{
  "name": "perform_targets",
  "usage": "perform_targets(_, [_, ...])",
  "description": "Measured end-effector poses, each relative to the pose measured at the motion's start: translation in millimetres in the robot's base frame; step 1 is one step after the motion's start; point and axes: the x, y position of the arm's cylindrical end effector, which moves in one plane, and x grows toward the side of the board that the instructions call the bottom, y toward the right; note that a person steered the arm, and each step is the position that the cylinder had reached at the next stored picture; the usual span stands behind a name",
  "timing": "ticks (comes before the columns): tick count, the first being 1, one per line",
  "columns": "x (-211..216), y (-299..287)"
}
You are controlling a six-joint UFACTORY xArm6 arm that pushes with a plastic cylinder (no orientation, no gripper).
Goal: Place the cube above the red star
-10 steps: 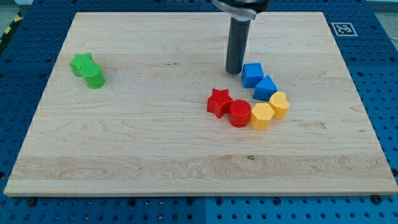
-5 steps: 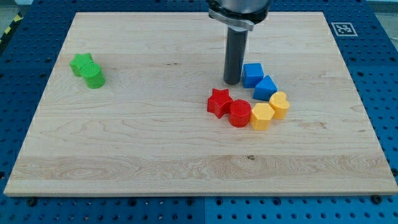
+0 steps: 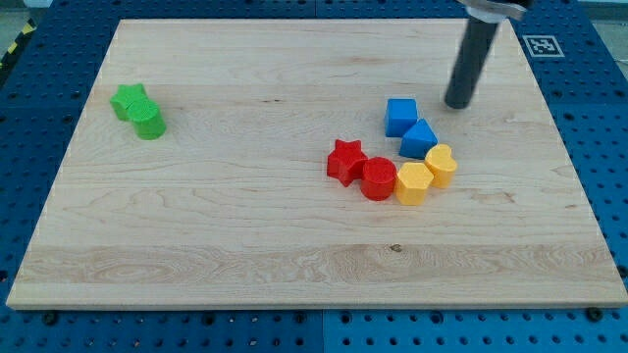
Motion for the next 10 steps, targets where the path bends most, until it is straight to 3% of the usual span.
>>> perform_targets(2, [21,-55])
perform_targets(5, [16,-123])
perform_targets(7, [-26,-150])
perform_targets(10, [-6,-155])
